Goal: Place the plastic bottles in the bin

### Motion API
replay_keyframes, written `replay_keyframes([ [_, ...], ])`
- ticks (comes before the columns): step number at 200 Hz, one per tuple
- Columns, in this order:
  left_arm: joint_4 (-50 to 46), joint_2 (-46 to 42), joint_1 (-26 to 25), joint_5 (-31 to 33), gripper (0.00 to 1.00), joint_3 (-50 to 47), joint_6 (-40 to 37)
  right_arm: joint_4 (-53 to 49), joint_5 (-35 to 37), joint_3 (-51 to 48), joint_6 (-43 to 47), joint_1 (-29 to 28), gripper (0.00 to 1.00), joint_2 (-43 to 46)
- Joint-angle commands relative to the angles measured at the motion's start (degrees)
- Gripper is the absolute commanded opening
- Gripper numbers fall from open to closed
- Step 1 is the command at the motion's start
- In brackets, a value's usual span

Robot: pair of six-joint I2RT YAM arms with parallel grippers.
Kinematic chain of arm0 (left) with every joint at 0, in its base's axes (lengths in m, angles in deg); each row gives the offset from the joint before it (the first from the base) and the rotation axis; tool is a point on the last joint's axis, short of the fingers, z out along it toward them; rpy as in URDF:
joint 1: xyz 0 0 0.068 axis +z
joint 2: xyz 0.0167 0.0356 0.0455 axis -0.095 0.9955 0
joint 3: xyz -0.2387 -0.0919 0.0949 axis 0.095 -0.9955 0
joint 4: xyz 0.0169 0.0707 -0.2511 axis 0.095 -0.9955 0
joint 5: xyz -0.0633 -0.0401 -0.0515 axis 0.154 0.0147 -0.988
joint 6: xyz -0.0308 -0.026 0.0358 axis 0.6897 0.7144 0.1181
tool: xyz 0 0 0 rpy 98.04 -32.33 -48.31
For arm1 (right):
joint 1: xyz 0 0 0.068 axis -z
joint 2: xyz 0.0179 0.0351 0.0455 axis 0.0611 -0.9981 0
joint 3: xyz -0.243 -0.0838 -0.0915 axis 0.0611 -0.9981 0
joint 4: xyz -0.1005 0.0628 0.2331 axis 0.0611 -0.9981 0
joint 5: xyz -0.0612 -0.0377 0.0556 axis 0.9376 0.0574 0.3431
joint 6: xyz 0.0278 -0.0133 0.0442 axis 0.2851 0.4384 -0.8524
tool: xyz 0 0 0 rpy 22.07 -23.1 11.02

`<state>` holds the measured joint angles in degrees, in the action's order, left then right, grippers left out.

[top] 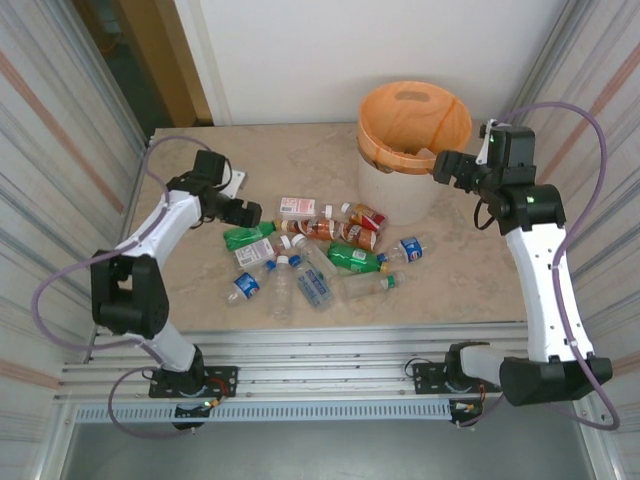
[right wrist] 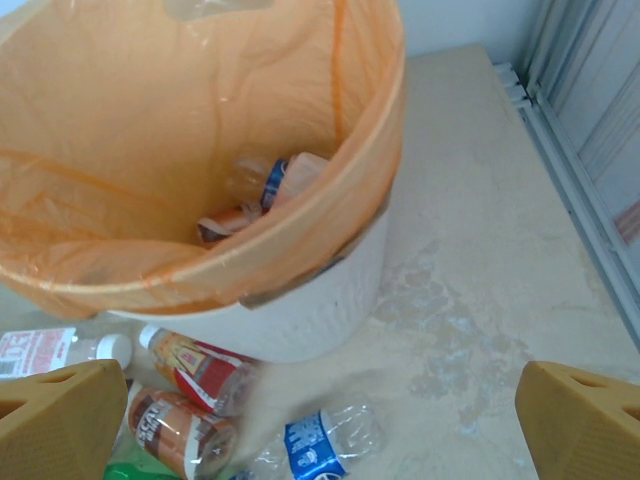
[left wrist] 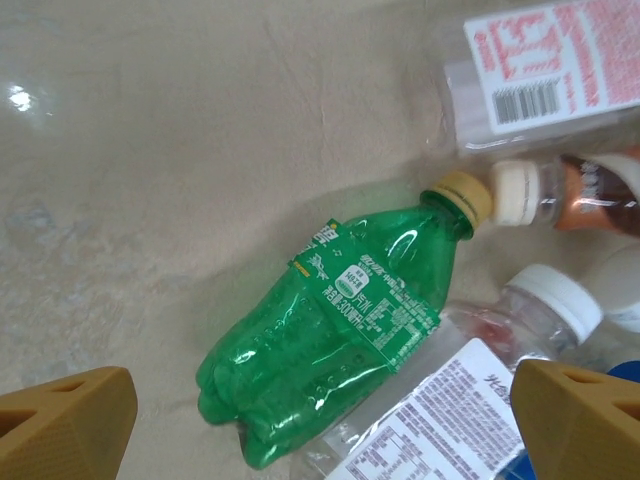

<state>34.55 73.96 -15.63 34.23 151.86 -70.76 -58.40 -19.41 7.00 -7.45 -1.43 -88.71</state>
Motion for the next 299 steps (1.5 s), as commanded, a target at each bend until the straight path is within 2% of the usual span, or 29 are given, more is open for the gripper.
replay_keyframes([
  [1, -4.5, 2.9, 0.3, -2.6, 0.96, 2.5, -6.3, -0.8, 2.6, -2.1, -2.2, -0.4, 0.98, 2.1],
  [51, -5.5, 7.8, 0.0, -2.5, 0.97, 4.3, -11.3, -0.3, 2.4, -3.4, -2.8, -1.0, 0.98, 1.8],
  [114, -7.2, 13.0, -0.7, -0.6, 0.98, 7.1, -13.4, 0.2, 3.4, -3.2, -2.8, -1.8, 0.98, 0.8],
  [173, -8.1, 16.4, -1.1, 1.5, 0.97, 8.2, -13.3, 0.6, 3.3, -2.9, -3.1, -2.0, 0.98, -0.1],
  [223, -8.1, 18.4, -1.0, 3.5, 0.92, 9.9, -12.3, 1.1, 3.3, -2.5, -3.0, -3.1, 0.98, -0.9],
  [299, -8.0, 20.7, 1.7, 6.0, 0.93, 11.2, -8.5, 1.4, 3.5, -3.1, -2.7, -3.4, 0.98, -0.8],
])
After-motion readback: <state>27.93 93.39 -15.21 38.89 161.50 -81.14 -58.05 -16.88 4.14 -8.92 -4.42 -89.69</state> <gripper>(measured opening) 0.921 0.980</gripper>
